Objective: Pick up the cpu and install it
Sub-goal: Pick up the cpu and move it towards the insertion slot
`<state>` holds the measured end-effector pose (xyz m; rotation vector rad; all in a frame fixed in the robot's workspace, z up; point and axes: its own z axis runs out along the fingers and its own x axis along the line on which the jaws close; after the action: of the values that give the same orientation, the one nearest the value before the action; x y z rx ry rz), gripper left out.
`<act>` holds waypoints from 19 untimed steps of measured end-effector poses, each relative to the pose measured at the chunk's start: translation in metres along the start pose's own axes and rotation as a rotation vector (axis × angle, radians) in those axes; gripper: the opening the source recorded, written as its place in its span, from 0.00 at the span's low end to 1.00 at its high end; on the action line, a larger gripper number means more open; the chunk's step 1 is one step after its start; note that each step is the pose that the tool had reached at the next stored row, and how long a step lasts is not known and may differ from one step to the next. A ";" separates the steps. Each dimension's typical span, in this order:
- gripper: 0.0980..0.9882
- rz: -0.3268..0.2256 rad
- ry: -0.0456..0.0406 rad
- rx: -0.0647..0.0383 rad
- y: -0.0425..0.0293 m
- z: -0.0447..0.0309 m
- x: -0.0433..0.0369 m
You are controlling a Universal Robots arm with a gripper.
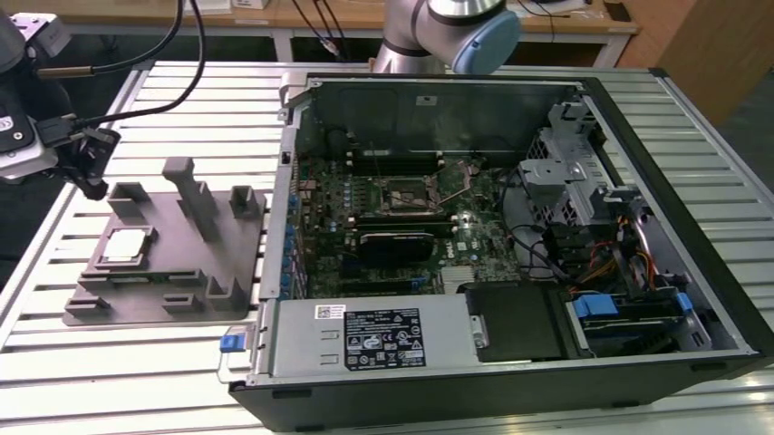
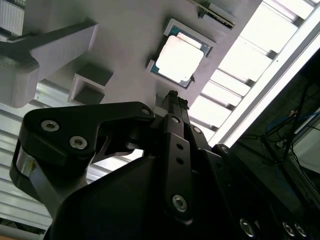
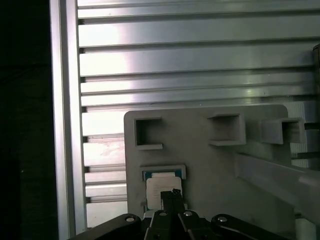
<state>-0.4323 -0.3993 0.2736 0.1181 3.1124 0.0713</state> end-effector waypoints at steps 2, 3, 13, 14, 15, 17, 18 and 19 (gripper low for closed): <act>0.01 0.000 0.0002 0.000 -0.0002 0.0017 0.0007; 0.01 0.000 0.0002 0.000 -0.0003 0.0025 0.0011; 0.01 0.000 -0.0001 0.000 -0.0011 0.0105 0.0049; 0.01 0.000 0.0000 0.000 -0.0012 0.0112 0.0052; 0.01 0.000 0.0000 0.000 -0.0012 0.0119 0.0055; 0.01 0.000 0.0001 0.000 -0.0013 0.0133 0.0061; 0.01 0.000 0.0001 0.000 -0.0014 0.0139 0.0064; 0.01 0.000 0.0000 0.000 -0.0014 0.0146 0.0066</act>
<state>-0.4386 -0.3995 0.2588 0.1182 3.1124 0.0714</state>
